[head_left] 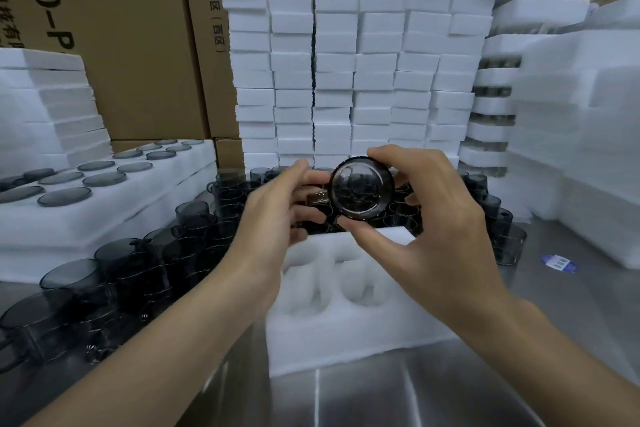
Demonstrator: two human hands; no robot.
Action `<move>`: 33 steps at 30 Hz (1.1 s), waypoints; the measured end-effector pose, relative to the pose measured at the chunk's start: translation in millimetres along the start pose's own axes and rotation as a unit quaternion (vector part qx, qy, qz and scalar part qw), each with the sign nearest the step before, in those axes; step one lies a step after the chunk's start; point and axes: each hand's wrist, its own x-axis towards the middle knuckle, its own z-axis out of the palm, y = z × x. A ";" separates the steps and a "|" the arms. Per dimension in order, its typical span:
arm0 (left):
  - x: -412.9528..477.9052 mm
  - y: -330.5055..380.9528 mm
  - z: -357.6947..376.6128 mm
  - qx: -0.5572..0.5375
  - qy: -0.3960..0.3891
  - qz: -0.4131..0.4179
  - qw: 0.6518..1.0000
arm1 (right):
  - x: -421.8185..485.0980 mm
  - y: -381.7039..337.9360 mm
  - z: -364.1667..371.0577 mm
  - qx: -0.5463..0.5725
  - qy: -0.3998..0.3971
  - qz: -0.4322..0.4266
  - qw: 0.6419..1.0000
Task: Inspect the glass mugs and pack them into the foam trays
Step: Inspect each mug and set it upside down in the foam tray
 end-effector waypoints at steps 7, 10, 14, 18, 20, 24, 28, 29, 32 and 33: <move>22.1 -9.2 -23.8 0.180 0.049 0.066 0.980 | 1.9 1.7 -3.3 0.007 0.056 -0.022 0.998; 24.9 -21.1 -33.3 0.440 -0.022 0.121 0.890 | 2.0 5.8 -4.7 0.009 0.054 0.002 0.998; 19.0 -30.0 -29.5 0.490 -0.053 0.116 0.863 | 1.2 11.9 -4.6 0.011 0.014 0.050 0.999; 23.0 -31.5 -30.3 0.468 -0.061 0.100 0.876 | -1.4 19.4 -2.4 0.010 -0.054 0.096 0.994; 24.6 -33.6 -31.6 0.460 -0.072 0.100 0.879 | -2.6 23.3 -1.3 0.005 -0.087 0.114 0.990; 26.3 -37.0 -34.1 0.447 -0.094 0.119 0.882 | -2.2 30.1 -2.2 0.019 -0.174 0.137 0.975; 27.2 -39.1 -34.3 0.426 -0.116 0.120 0.889 | -0.8 34.7 -6.4 0.040 -0.249 0.152 0.956; 27.0 -39.5 -33.8 0.423 -0.121 0.122 0.889 | -0.5 35.8 -7.5 0.042 -0.262 0.157 0.951; 26.7 -39.5 -32.7 0.418 -0.135 0.129 0.889 | -0.4 36.8 -8.8 0.058 -0.309 0.172 0.934; 26.7 -39.3 -32.8 0.416 -0.140 0.130 0.889 | -0.7 36.3 -8.4 0.065 -0.327 0.175 0.926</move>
